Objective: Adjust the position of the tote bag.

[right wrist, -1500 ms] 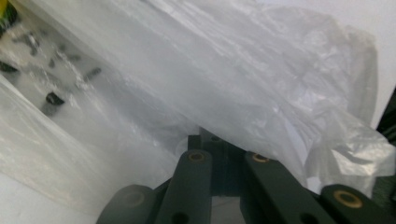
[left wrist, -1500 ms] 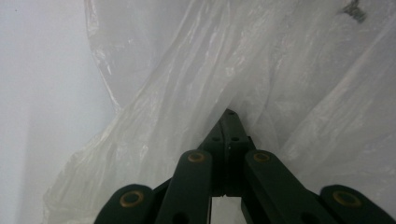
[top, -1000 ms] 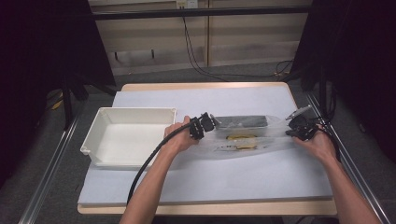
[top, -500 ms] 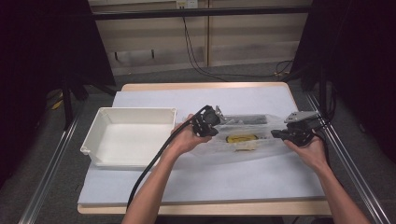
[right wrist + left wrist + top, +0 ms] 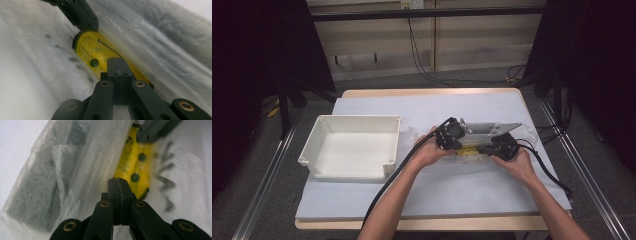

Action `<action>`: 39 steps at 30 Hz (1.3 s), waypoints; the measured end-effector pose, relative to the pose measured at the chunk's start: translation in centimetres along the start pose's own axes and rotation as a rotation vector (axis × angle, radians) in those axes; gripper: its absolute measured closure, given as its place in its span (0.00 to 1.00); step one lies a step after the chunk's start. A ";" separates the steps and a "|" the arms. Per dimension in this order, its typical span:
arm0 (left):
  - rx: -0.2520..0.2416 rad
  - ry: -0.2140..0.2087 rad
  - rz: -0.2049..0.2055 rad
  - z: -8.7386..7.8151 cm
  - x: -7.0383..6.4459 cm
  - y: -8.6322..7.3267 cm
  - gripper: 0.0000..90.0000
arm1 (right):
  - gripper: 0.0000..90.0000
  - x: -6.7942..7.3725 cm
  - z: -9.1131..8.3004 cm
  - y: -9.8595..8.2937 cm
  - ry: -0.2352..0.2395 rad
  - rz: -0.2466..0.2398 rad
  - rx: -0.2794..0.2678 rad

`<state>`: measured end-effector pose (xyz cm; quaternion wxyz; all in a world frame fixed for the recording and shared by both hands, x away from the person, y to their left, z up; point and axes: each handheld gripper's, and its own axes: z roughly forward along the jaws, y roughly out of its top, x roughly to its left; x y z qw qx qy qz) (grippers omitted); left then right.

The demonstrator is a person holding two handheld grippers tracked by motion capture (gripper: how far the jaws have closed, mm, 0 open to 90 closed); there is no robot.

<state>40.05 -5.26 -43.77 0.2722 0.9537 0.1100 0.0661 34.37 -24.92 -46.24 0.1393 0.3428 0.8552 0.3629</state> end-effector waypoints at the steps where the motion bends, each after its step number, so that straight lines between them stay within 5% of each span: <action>1: -0.002 0.023 0.000 0.1 0.1 0.0 1.00 | 1.00 0.0 0.4 -0.1 0.001 0.009 0.002; 6: -0.018 0.081 0.012 -0.7 0.3 0.4 1.00 | 1.00 0.3 1.7 -0.6 -0.007 0.004 0.034; 14: -0.044 0.072 -0.038 -1.0 2.3 0.2 1.00 | 1.00 1.2 1.6 -1.0 0.010 0.006 0.043; 23: -0.089 0.075 -0.018 -0.9 2.8 1.5 1.00 | 1.00 1.2 1.6 -1.2 0.028 0.005 0.033; 29: -0.137 0.075 -0.042 -2.0 3.7 2.3 1.00 | 1.00 1.3 1.5 -1.2 0.030 0.011 0.036; 31: -0.120 0.122 -0.022 -2.1 3.7 2.6 1.00 | 1.00 1.2 1.6 -1.2 0.033 0.007 0.033; 33: -0.110 0.095 -0.029 -1.7 4.3 2.7 1.00 | 1.00 1.2 1.5 -1.2 0.031 0.007 0.032; 39: -0.097 0.107 -0.074 0.0 6.4 2.5 1.00 | 1.00 1.3 1.5 -1.2 0.032 0.009 0.032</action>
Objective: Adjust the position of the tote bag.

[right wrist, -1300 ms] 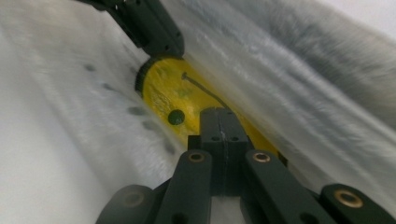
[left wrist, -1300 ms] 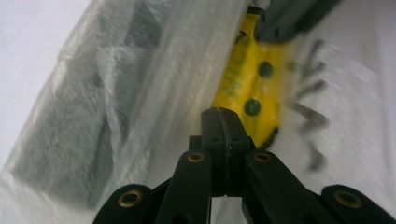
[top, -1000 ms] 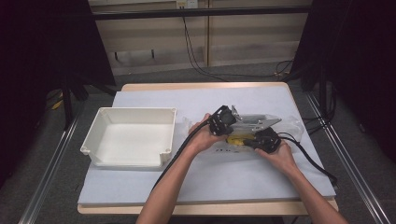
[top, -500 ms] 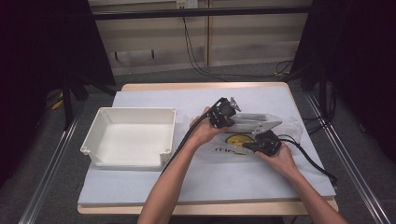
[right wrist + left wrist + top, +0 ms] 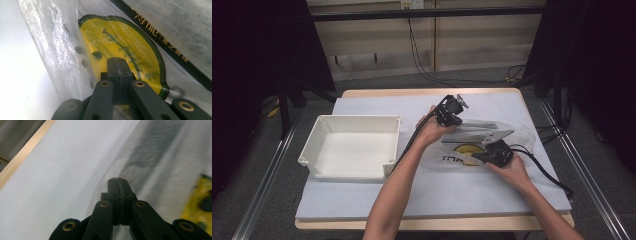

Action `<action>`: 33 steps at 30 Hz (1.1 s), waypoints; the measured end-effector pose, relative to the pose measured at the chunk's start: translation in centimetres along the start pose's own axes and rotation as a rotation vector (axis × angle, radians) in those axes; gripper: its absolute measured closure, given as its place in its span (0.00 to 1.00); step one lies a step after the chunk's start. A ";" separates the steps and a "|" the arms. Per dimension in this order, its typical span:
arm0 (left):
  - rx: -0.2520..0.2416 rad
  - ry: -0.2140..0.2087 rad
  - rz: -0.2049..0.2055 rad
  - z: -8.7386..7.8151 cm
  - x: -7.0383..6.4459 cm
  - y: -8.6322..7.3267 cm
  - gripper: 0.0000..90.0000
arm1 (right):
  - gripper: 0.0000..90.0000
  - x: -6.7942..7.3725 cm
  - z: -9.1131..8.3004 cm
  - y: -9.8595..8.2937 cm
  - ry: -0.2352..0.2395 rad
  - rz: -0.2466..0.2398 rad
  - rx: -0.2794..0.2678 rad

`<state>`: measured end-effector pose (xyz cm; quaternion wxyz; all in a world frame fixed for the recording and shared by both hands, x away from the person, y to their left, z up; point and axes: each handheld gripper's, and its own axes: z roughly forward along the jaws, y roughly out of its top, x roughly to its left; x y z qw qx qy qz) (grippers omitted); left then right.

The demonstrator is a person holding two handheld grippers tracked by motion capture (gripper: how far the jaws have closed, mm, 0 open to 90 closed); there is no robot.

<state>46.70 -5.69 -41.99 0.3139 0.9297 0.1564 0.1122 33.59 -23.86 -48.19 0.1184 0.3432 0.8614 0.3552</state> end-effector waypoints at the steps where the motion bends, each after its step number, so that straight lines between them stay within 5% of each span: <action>1: -0.002 -0.009 -0.019 0.0 0.3 0.1 1.00 | 1.00 0.0 0.0 0.0 -0.001 -0.003 0.000; 7: 0.008 -0.004 -0.014 0.6 0.4 0.2 1.00 | 1.00 -0.1 0.0 -0.1 0.014 0.003 -0.005; 9: 0.079 -0.046 -0.003 1.5 0.0 -0.2 1.00 | 1.00 0.0 0.0 -0.1 0.020 0.001 -0.002; 12: 0.032 -0.026 0.009 1.4 -0.3 -0.6 1.00 | 1.00 0.2 -0.2 -0.2 0.033 -0.008 0.006; 14: 0.035 -0.054 -0.012 1.4 -0.1 -0.6 1.00 | 1.00 0.4 -0.3 -0.3 0.042 -0.007 0.008; 17: 0.049 -0.058 0.023 1.2 -0.4 -0.5 1.00 | 1.00 0.5 -0.4 -0.3 0.047 -0.012 0.011; 21: 0.052 -0.069 0.015 1.2 -0.6 -0.4 1.00 | 1.00 0.5 -0.5 -0.3 0.051 -0.006 0.015; 23: 0.066 -0.019 0.040 0.8 -0.6 -0.2 1.00 | 1.00 0.6 -0.5 -0.3 0.055 -0.013 0.014; 26: -0.025 -0.049 0.028 -1.5 -0.5 0.3 1.00 | 1.00 0.6 -0.5 -0.4 0.054 -0.014 0.013; 29: -0.066 -0.048 0.101 -3.7 -2.3 0.8 1.00 | 1.00 0.4 -0.4 -0.3 0.053 -0.011 0.009; 33: -0.094 -0.100 0.161 -4.9 -4.8 0.2 1.00 | 1.00 0.6 -0.5 -0.4 0.043 -0.020 0.004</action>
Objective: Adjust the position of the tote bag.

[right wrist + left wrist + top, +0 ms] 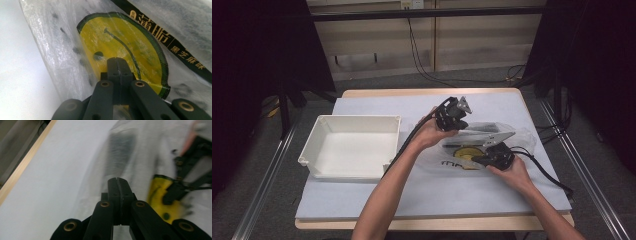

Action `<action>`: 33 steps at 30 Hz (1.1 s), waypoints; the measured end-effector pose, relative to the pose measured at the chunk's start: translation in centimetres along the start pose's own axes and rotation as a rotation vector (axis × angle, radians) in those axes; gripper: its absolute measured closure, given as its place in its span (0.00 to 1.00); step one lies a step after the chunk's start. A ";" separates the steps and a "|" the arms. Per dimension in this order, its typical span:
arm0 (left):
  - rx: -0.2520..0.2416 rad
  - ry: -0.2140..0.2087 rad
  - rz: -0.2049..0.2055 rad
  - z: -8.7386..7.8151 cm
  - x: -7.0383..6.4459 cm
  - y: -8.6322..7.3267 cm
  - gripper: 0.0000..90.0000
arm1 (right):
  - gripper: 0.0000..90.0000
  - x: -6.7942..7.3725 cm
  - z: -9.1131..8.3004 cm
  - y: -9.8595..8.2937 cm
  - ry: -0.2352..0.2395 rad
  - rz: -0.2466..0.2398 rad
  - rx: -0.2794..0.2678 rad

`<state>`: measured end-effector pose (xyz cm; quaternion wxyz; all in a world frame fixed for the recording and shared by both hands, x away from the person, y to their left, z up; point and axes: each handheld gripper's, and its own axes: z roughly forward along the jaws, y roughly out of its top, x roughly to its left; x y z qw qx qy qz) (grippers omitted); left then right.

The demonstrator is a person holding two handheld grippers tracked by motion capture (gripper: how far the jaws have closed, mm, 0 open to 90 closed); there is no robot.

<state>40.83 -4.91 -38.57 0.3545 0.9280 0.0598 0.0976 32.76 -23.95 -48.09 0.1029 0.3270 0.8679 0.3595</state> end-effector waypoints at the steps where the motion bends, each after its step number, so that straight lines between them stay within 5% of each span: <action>1: -0.007 -0.020 0.011 0.0 -0.7 -0.2 1.00 | 1.00 0.0 0.0 0.0 0.000 0.000 -0.004; 4: 0.007 -0.062 0.056 0.8 -2.4 -0.4 1.00 | 1.00 0.0 -0.1 0.0 0.001 0.006 -0.018; 6: -0.001 -0.038 0.076 1.2 -2.7 -0.5 0.98 | 1.00 -0.1 -0.2 0.0 0.008 0.007 -0.032; 12: -0.052 -0.057 0.014 1.6 -0.8 -0.7 0.77 | 0.97 -0.1 -0.5 -0.2 0.007 0.012 -0.053; 16: 0.000 -0.053 -0.007 2.6 -0.1 -1.5 0.58 | 0.95 -0.2 -0.6 -0.1 0.014 0.015 -0.064; 21: 0.015 -0.037 0.012 3.4 -0.2 -1.5 0.48 | 0.93 -0.3 -0.6 -0.1 0.012 0.019 -0.066; 27: 0.034 0.002 0.025 4.1 -0.2 -1.8 0.50 | 0.92 -0.3 -0.4 -0.1 0.010 0.017 -0.064; 33: 0.034 -0.024 0.025 3.4 0.4 -1.4 0.86 | 0.92 -0.5 -0.4 -0.1 0.008 0.018 -0.069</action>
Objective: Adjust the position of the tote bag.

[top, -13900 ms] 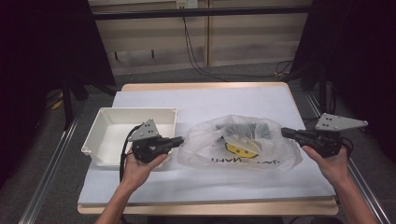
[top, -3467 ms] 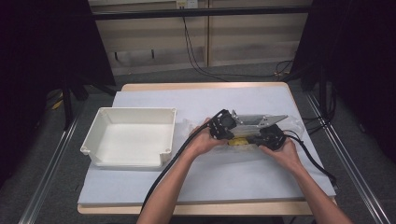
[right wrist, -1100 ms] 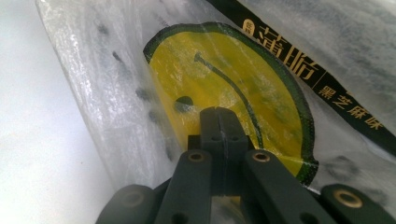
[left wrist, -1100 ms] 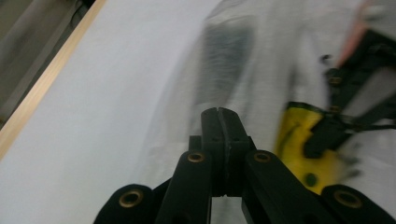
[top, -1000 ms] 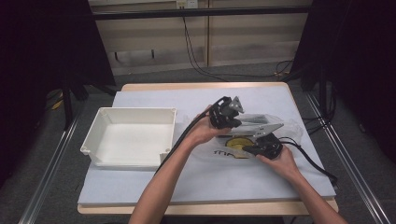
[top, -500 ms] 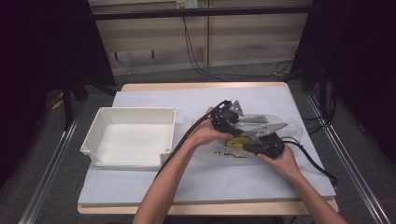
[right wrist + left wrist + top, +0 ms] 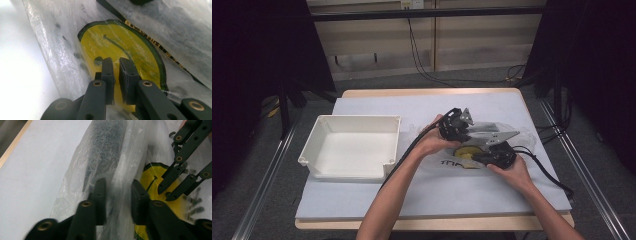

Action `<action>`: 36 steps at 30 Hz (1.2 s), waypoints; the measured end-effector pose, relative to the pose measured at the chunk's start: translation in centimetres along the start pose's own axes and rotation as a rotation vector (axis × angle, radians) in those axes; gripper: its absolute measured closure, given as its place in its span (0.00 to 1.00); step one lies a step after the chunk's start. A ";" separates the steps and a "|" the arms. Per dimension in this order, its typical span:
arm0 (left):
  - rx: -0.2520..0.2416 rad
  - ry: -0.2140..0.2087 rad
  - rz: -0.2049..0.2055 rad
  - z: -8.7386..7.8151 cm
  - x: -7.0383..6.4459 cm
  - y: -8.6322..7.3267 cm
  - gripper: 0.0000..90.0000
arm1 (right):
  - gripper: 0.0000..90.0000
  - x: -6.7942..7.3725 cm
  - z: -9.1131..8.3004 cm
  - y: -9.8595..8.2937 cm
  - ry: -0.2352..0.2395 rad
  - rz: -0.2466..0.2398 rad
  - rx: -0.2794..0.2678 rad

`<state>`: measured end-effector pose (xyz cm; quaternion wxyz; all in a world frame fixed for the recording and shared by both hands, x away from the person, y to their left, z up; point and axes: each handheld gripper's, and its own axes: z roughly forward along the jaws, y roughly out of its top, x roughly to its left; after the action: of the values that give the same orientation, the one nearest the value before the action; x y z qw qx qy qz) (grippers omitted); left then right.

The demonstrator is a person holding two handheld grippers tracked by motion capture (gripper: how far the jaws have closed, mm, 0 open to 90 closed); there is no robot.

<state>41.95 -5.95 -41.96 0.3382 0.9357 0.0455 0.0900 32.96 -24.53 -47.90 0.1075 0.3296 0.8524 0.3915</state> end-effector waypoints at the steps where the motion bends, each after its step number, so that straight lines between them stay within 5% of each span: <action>1: -0.012 -0.004 -0.011 -0.1 0.1 0.0 0.94 | 0.92 -0.1 0.0 0.0 0.003 0.001 -0.003; 5: -0.025 -0.025 -0.035 -0.6 0.7 0.7 1.00 | 0.92 -0.3 -0.1 0.2 -0.006 0.007 -0.017; 9: -0.024 0.018 -0.032 -1.4 1.6 1.7 1.00 | 0.89 -0.9 -0.6 0.5 -0.036 0.031 -0.035; 15: 0.003 0.081 -0.083 -1.4 4.5 2.3 1.00 | 0.79 -1.5 -0.1 0.5 -0.075 0.042 -0.011; 17: 0.044 0.090 -0.096 -0.7 5.2 2.2 1.00 | 0.86 -1.6 0.3 0.4 -0.073 0.050 0.006; 20: 0.080 0.103 -0.122 0.3 5.9 1.7 1.00 | 1.00 -1.2 0.8 0.1 -0.047 0.022 0.037; 36: 0.188 0.084 -0.232 4.3 7.3 -0.6 1.00 | 1.00 0.7 -0.3 -0.6 0.076 -0.036 0.079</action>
<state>49.98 -7.14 -44.55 0.2550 0.9471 0.1758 0.0848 32.00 -24.55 -48.03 0.0688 0.3029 0.8765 0.3676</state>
